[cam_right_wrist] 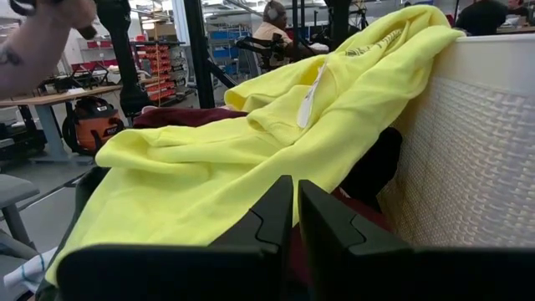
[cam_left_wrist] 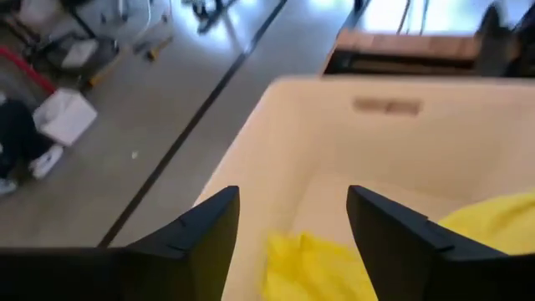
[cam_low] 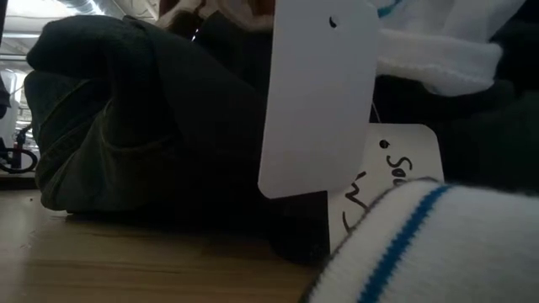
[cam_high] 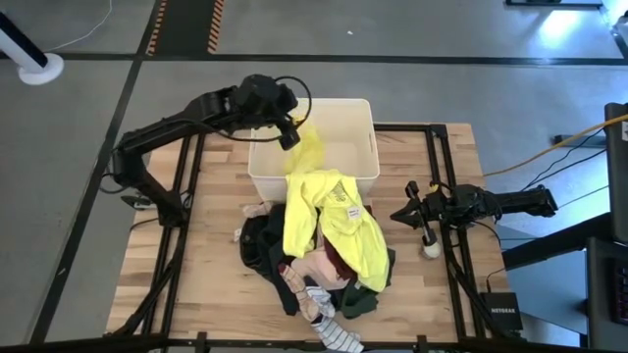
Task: Sort clothes
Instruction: Put the yellow shirt into the white bin
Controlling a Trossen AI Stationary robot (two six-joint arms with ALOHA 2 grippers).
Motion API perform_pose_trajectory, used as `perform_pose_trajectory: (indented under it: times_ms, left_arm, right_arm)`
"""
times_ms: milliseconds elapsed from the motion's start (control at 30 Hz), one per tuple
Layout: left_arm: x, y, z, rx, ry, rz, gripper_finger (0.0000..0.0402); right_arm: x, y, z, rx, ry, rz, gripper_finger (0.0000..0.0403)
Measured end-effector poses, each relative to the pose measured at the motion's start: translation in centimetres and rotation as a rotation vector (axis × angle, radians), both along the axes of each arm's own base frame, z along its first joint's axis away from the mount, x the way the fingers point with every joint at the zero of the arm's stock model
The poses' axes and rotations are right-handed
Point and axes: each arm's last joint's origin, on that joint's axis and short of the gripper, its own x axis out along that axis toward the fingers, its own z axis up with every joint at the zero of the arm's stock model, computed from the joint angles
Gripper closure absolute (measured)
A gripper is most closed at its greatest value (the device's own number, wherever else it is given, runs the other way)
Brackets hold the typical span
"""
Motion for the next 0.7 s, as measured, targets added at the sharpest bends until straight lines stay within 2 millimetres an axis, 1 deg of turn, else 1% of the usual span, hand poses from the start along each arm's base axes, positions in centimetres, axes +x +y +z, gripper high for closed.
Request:
perform_pose_trajectory:
  times_ms: [67,133,200,300,400,500,600,700]
  left_arm:
    - [-0.4,-1.6,1.0,0.018,-0.012,-0.052,0.0179]
    - [-0.3,-3.5,1.1,0.036,0.012,-0.128,0.0179]
    - [0.1,-5.6,1.0,0.064,0.052,-0.224,0.0181]
    - [1.3,-9.0,0.2,0.102,0.101,-0.364,0.0186]
    - [2.8,-12.1,-1.0,0.144,0.15,-0.486,0.0187]
    - [4.6,-14.7,-2.5,0.193,0.187,-0.573,0.0186]
    - [6.3,-16.7,-4.1,0.256,0.227,-0.627,0.0188]
    - [7.9,-17.9,-5.9,0.329,0.28,-0.645,0.0192]
  right_arm:
    - [0.0,0.0,0.0,0.0,-0.001,0.0,0.0363]
    - [0.0,0.0,0.0,0.0,0.0,0.0,0.0363]
    - [0.0,0.0,0.0,0.0,-0.001,0.0,0.0363]
    - [0.0,0.0,0.0,0.0,0.0,0.0,0.0363]
    - [0.0,0.0,0.0,0.0,0.0,0.0,0.0363]
    - [0.0,0.0,0.0,0.0,0.0,0.0,0.0363]
    - [0.0,0.0,0.0,0.0,-0.001,0.0,0.0363]
    - [0.0,0.0,0.0,0.0,0.0,0.0,0.0363]
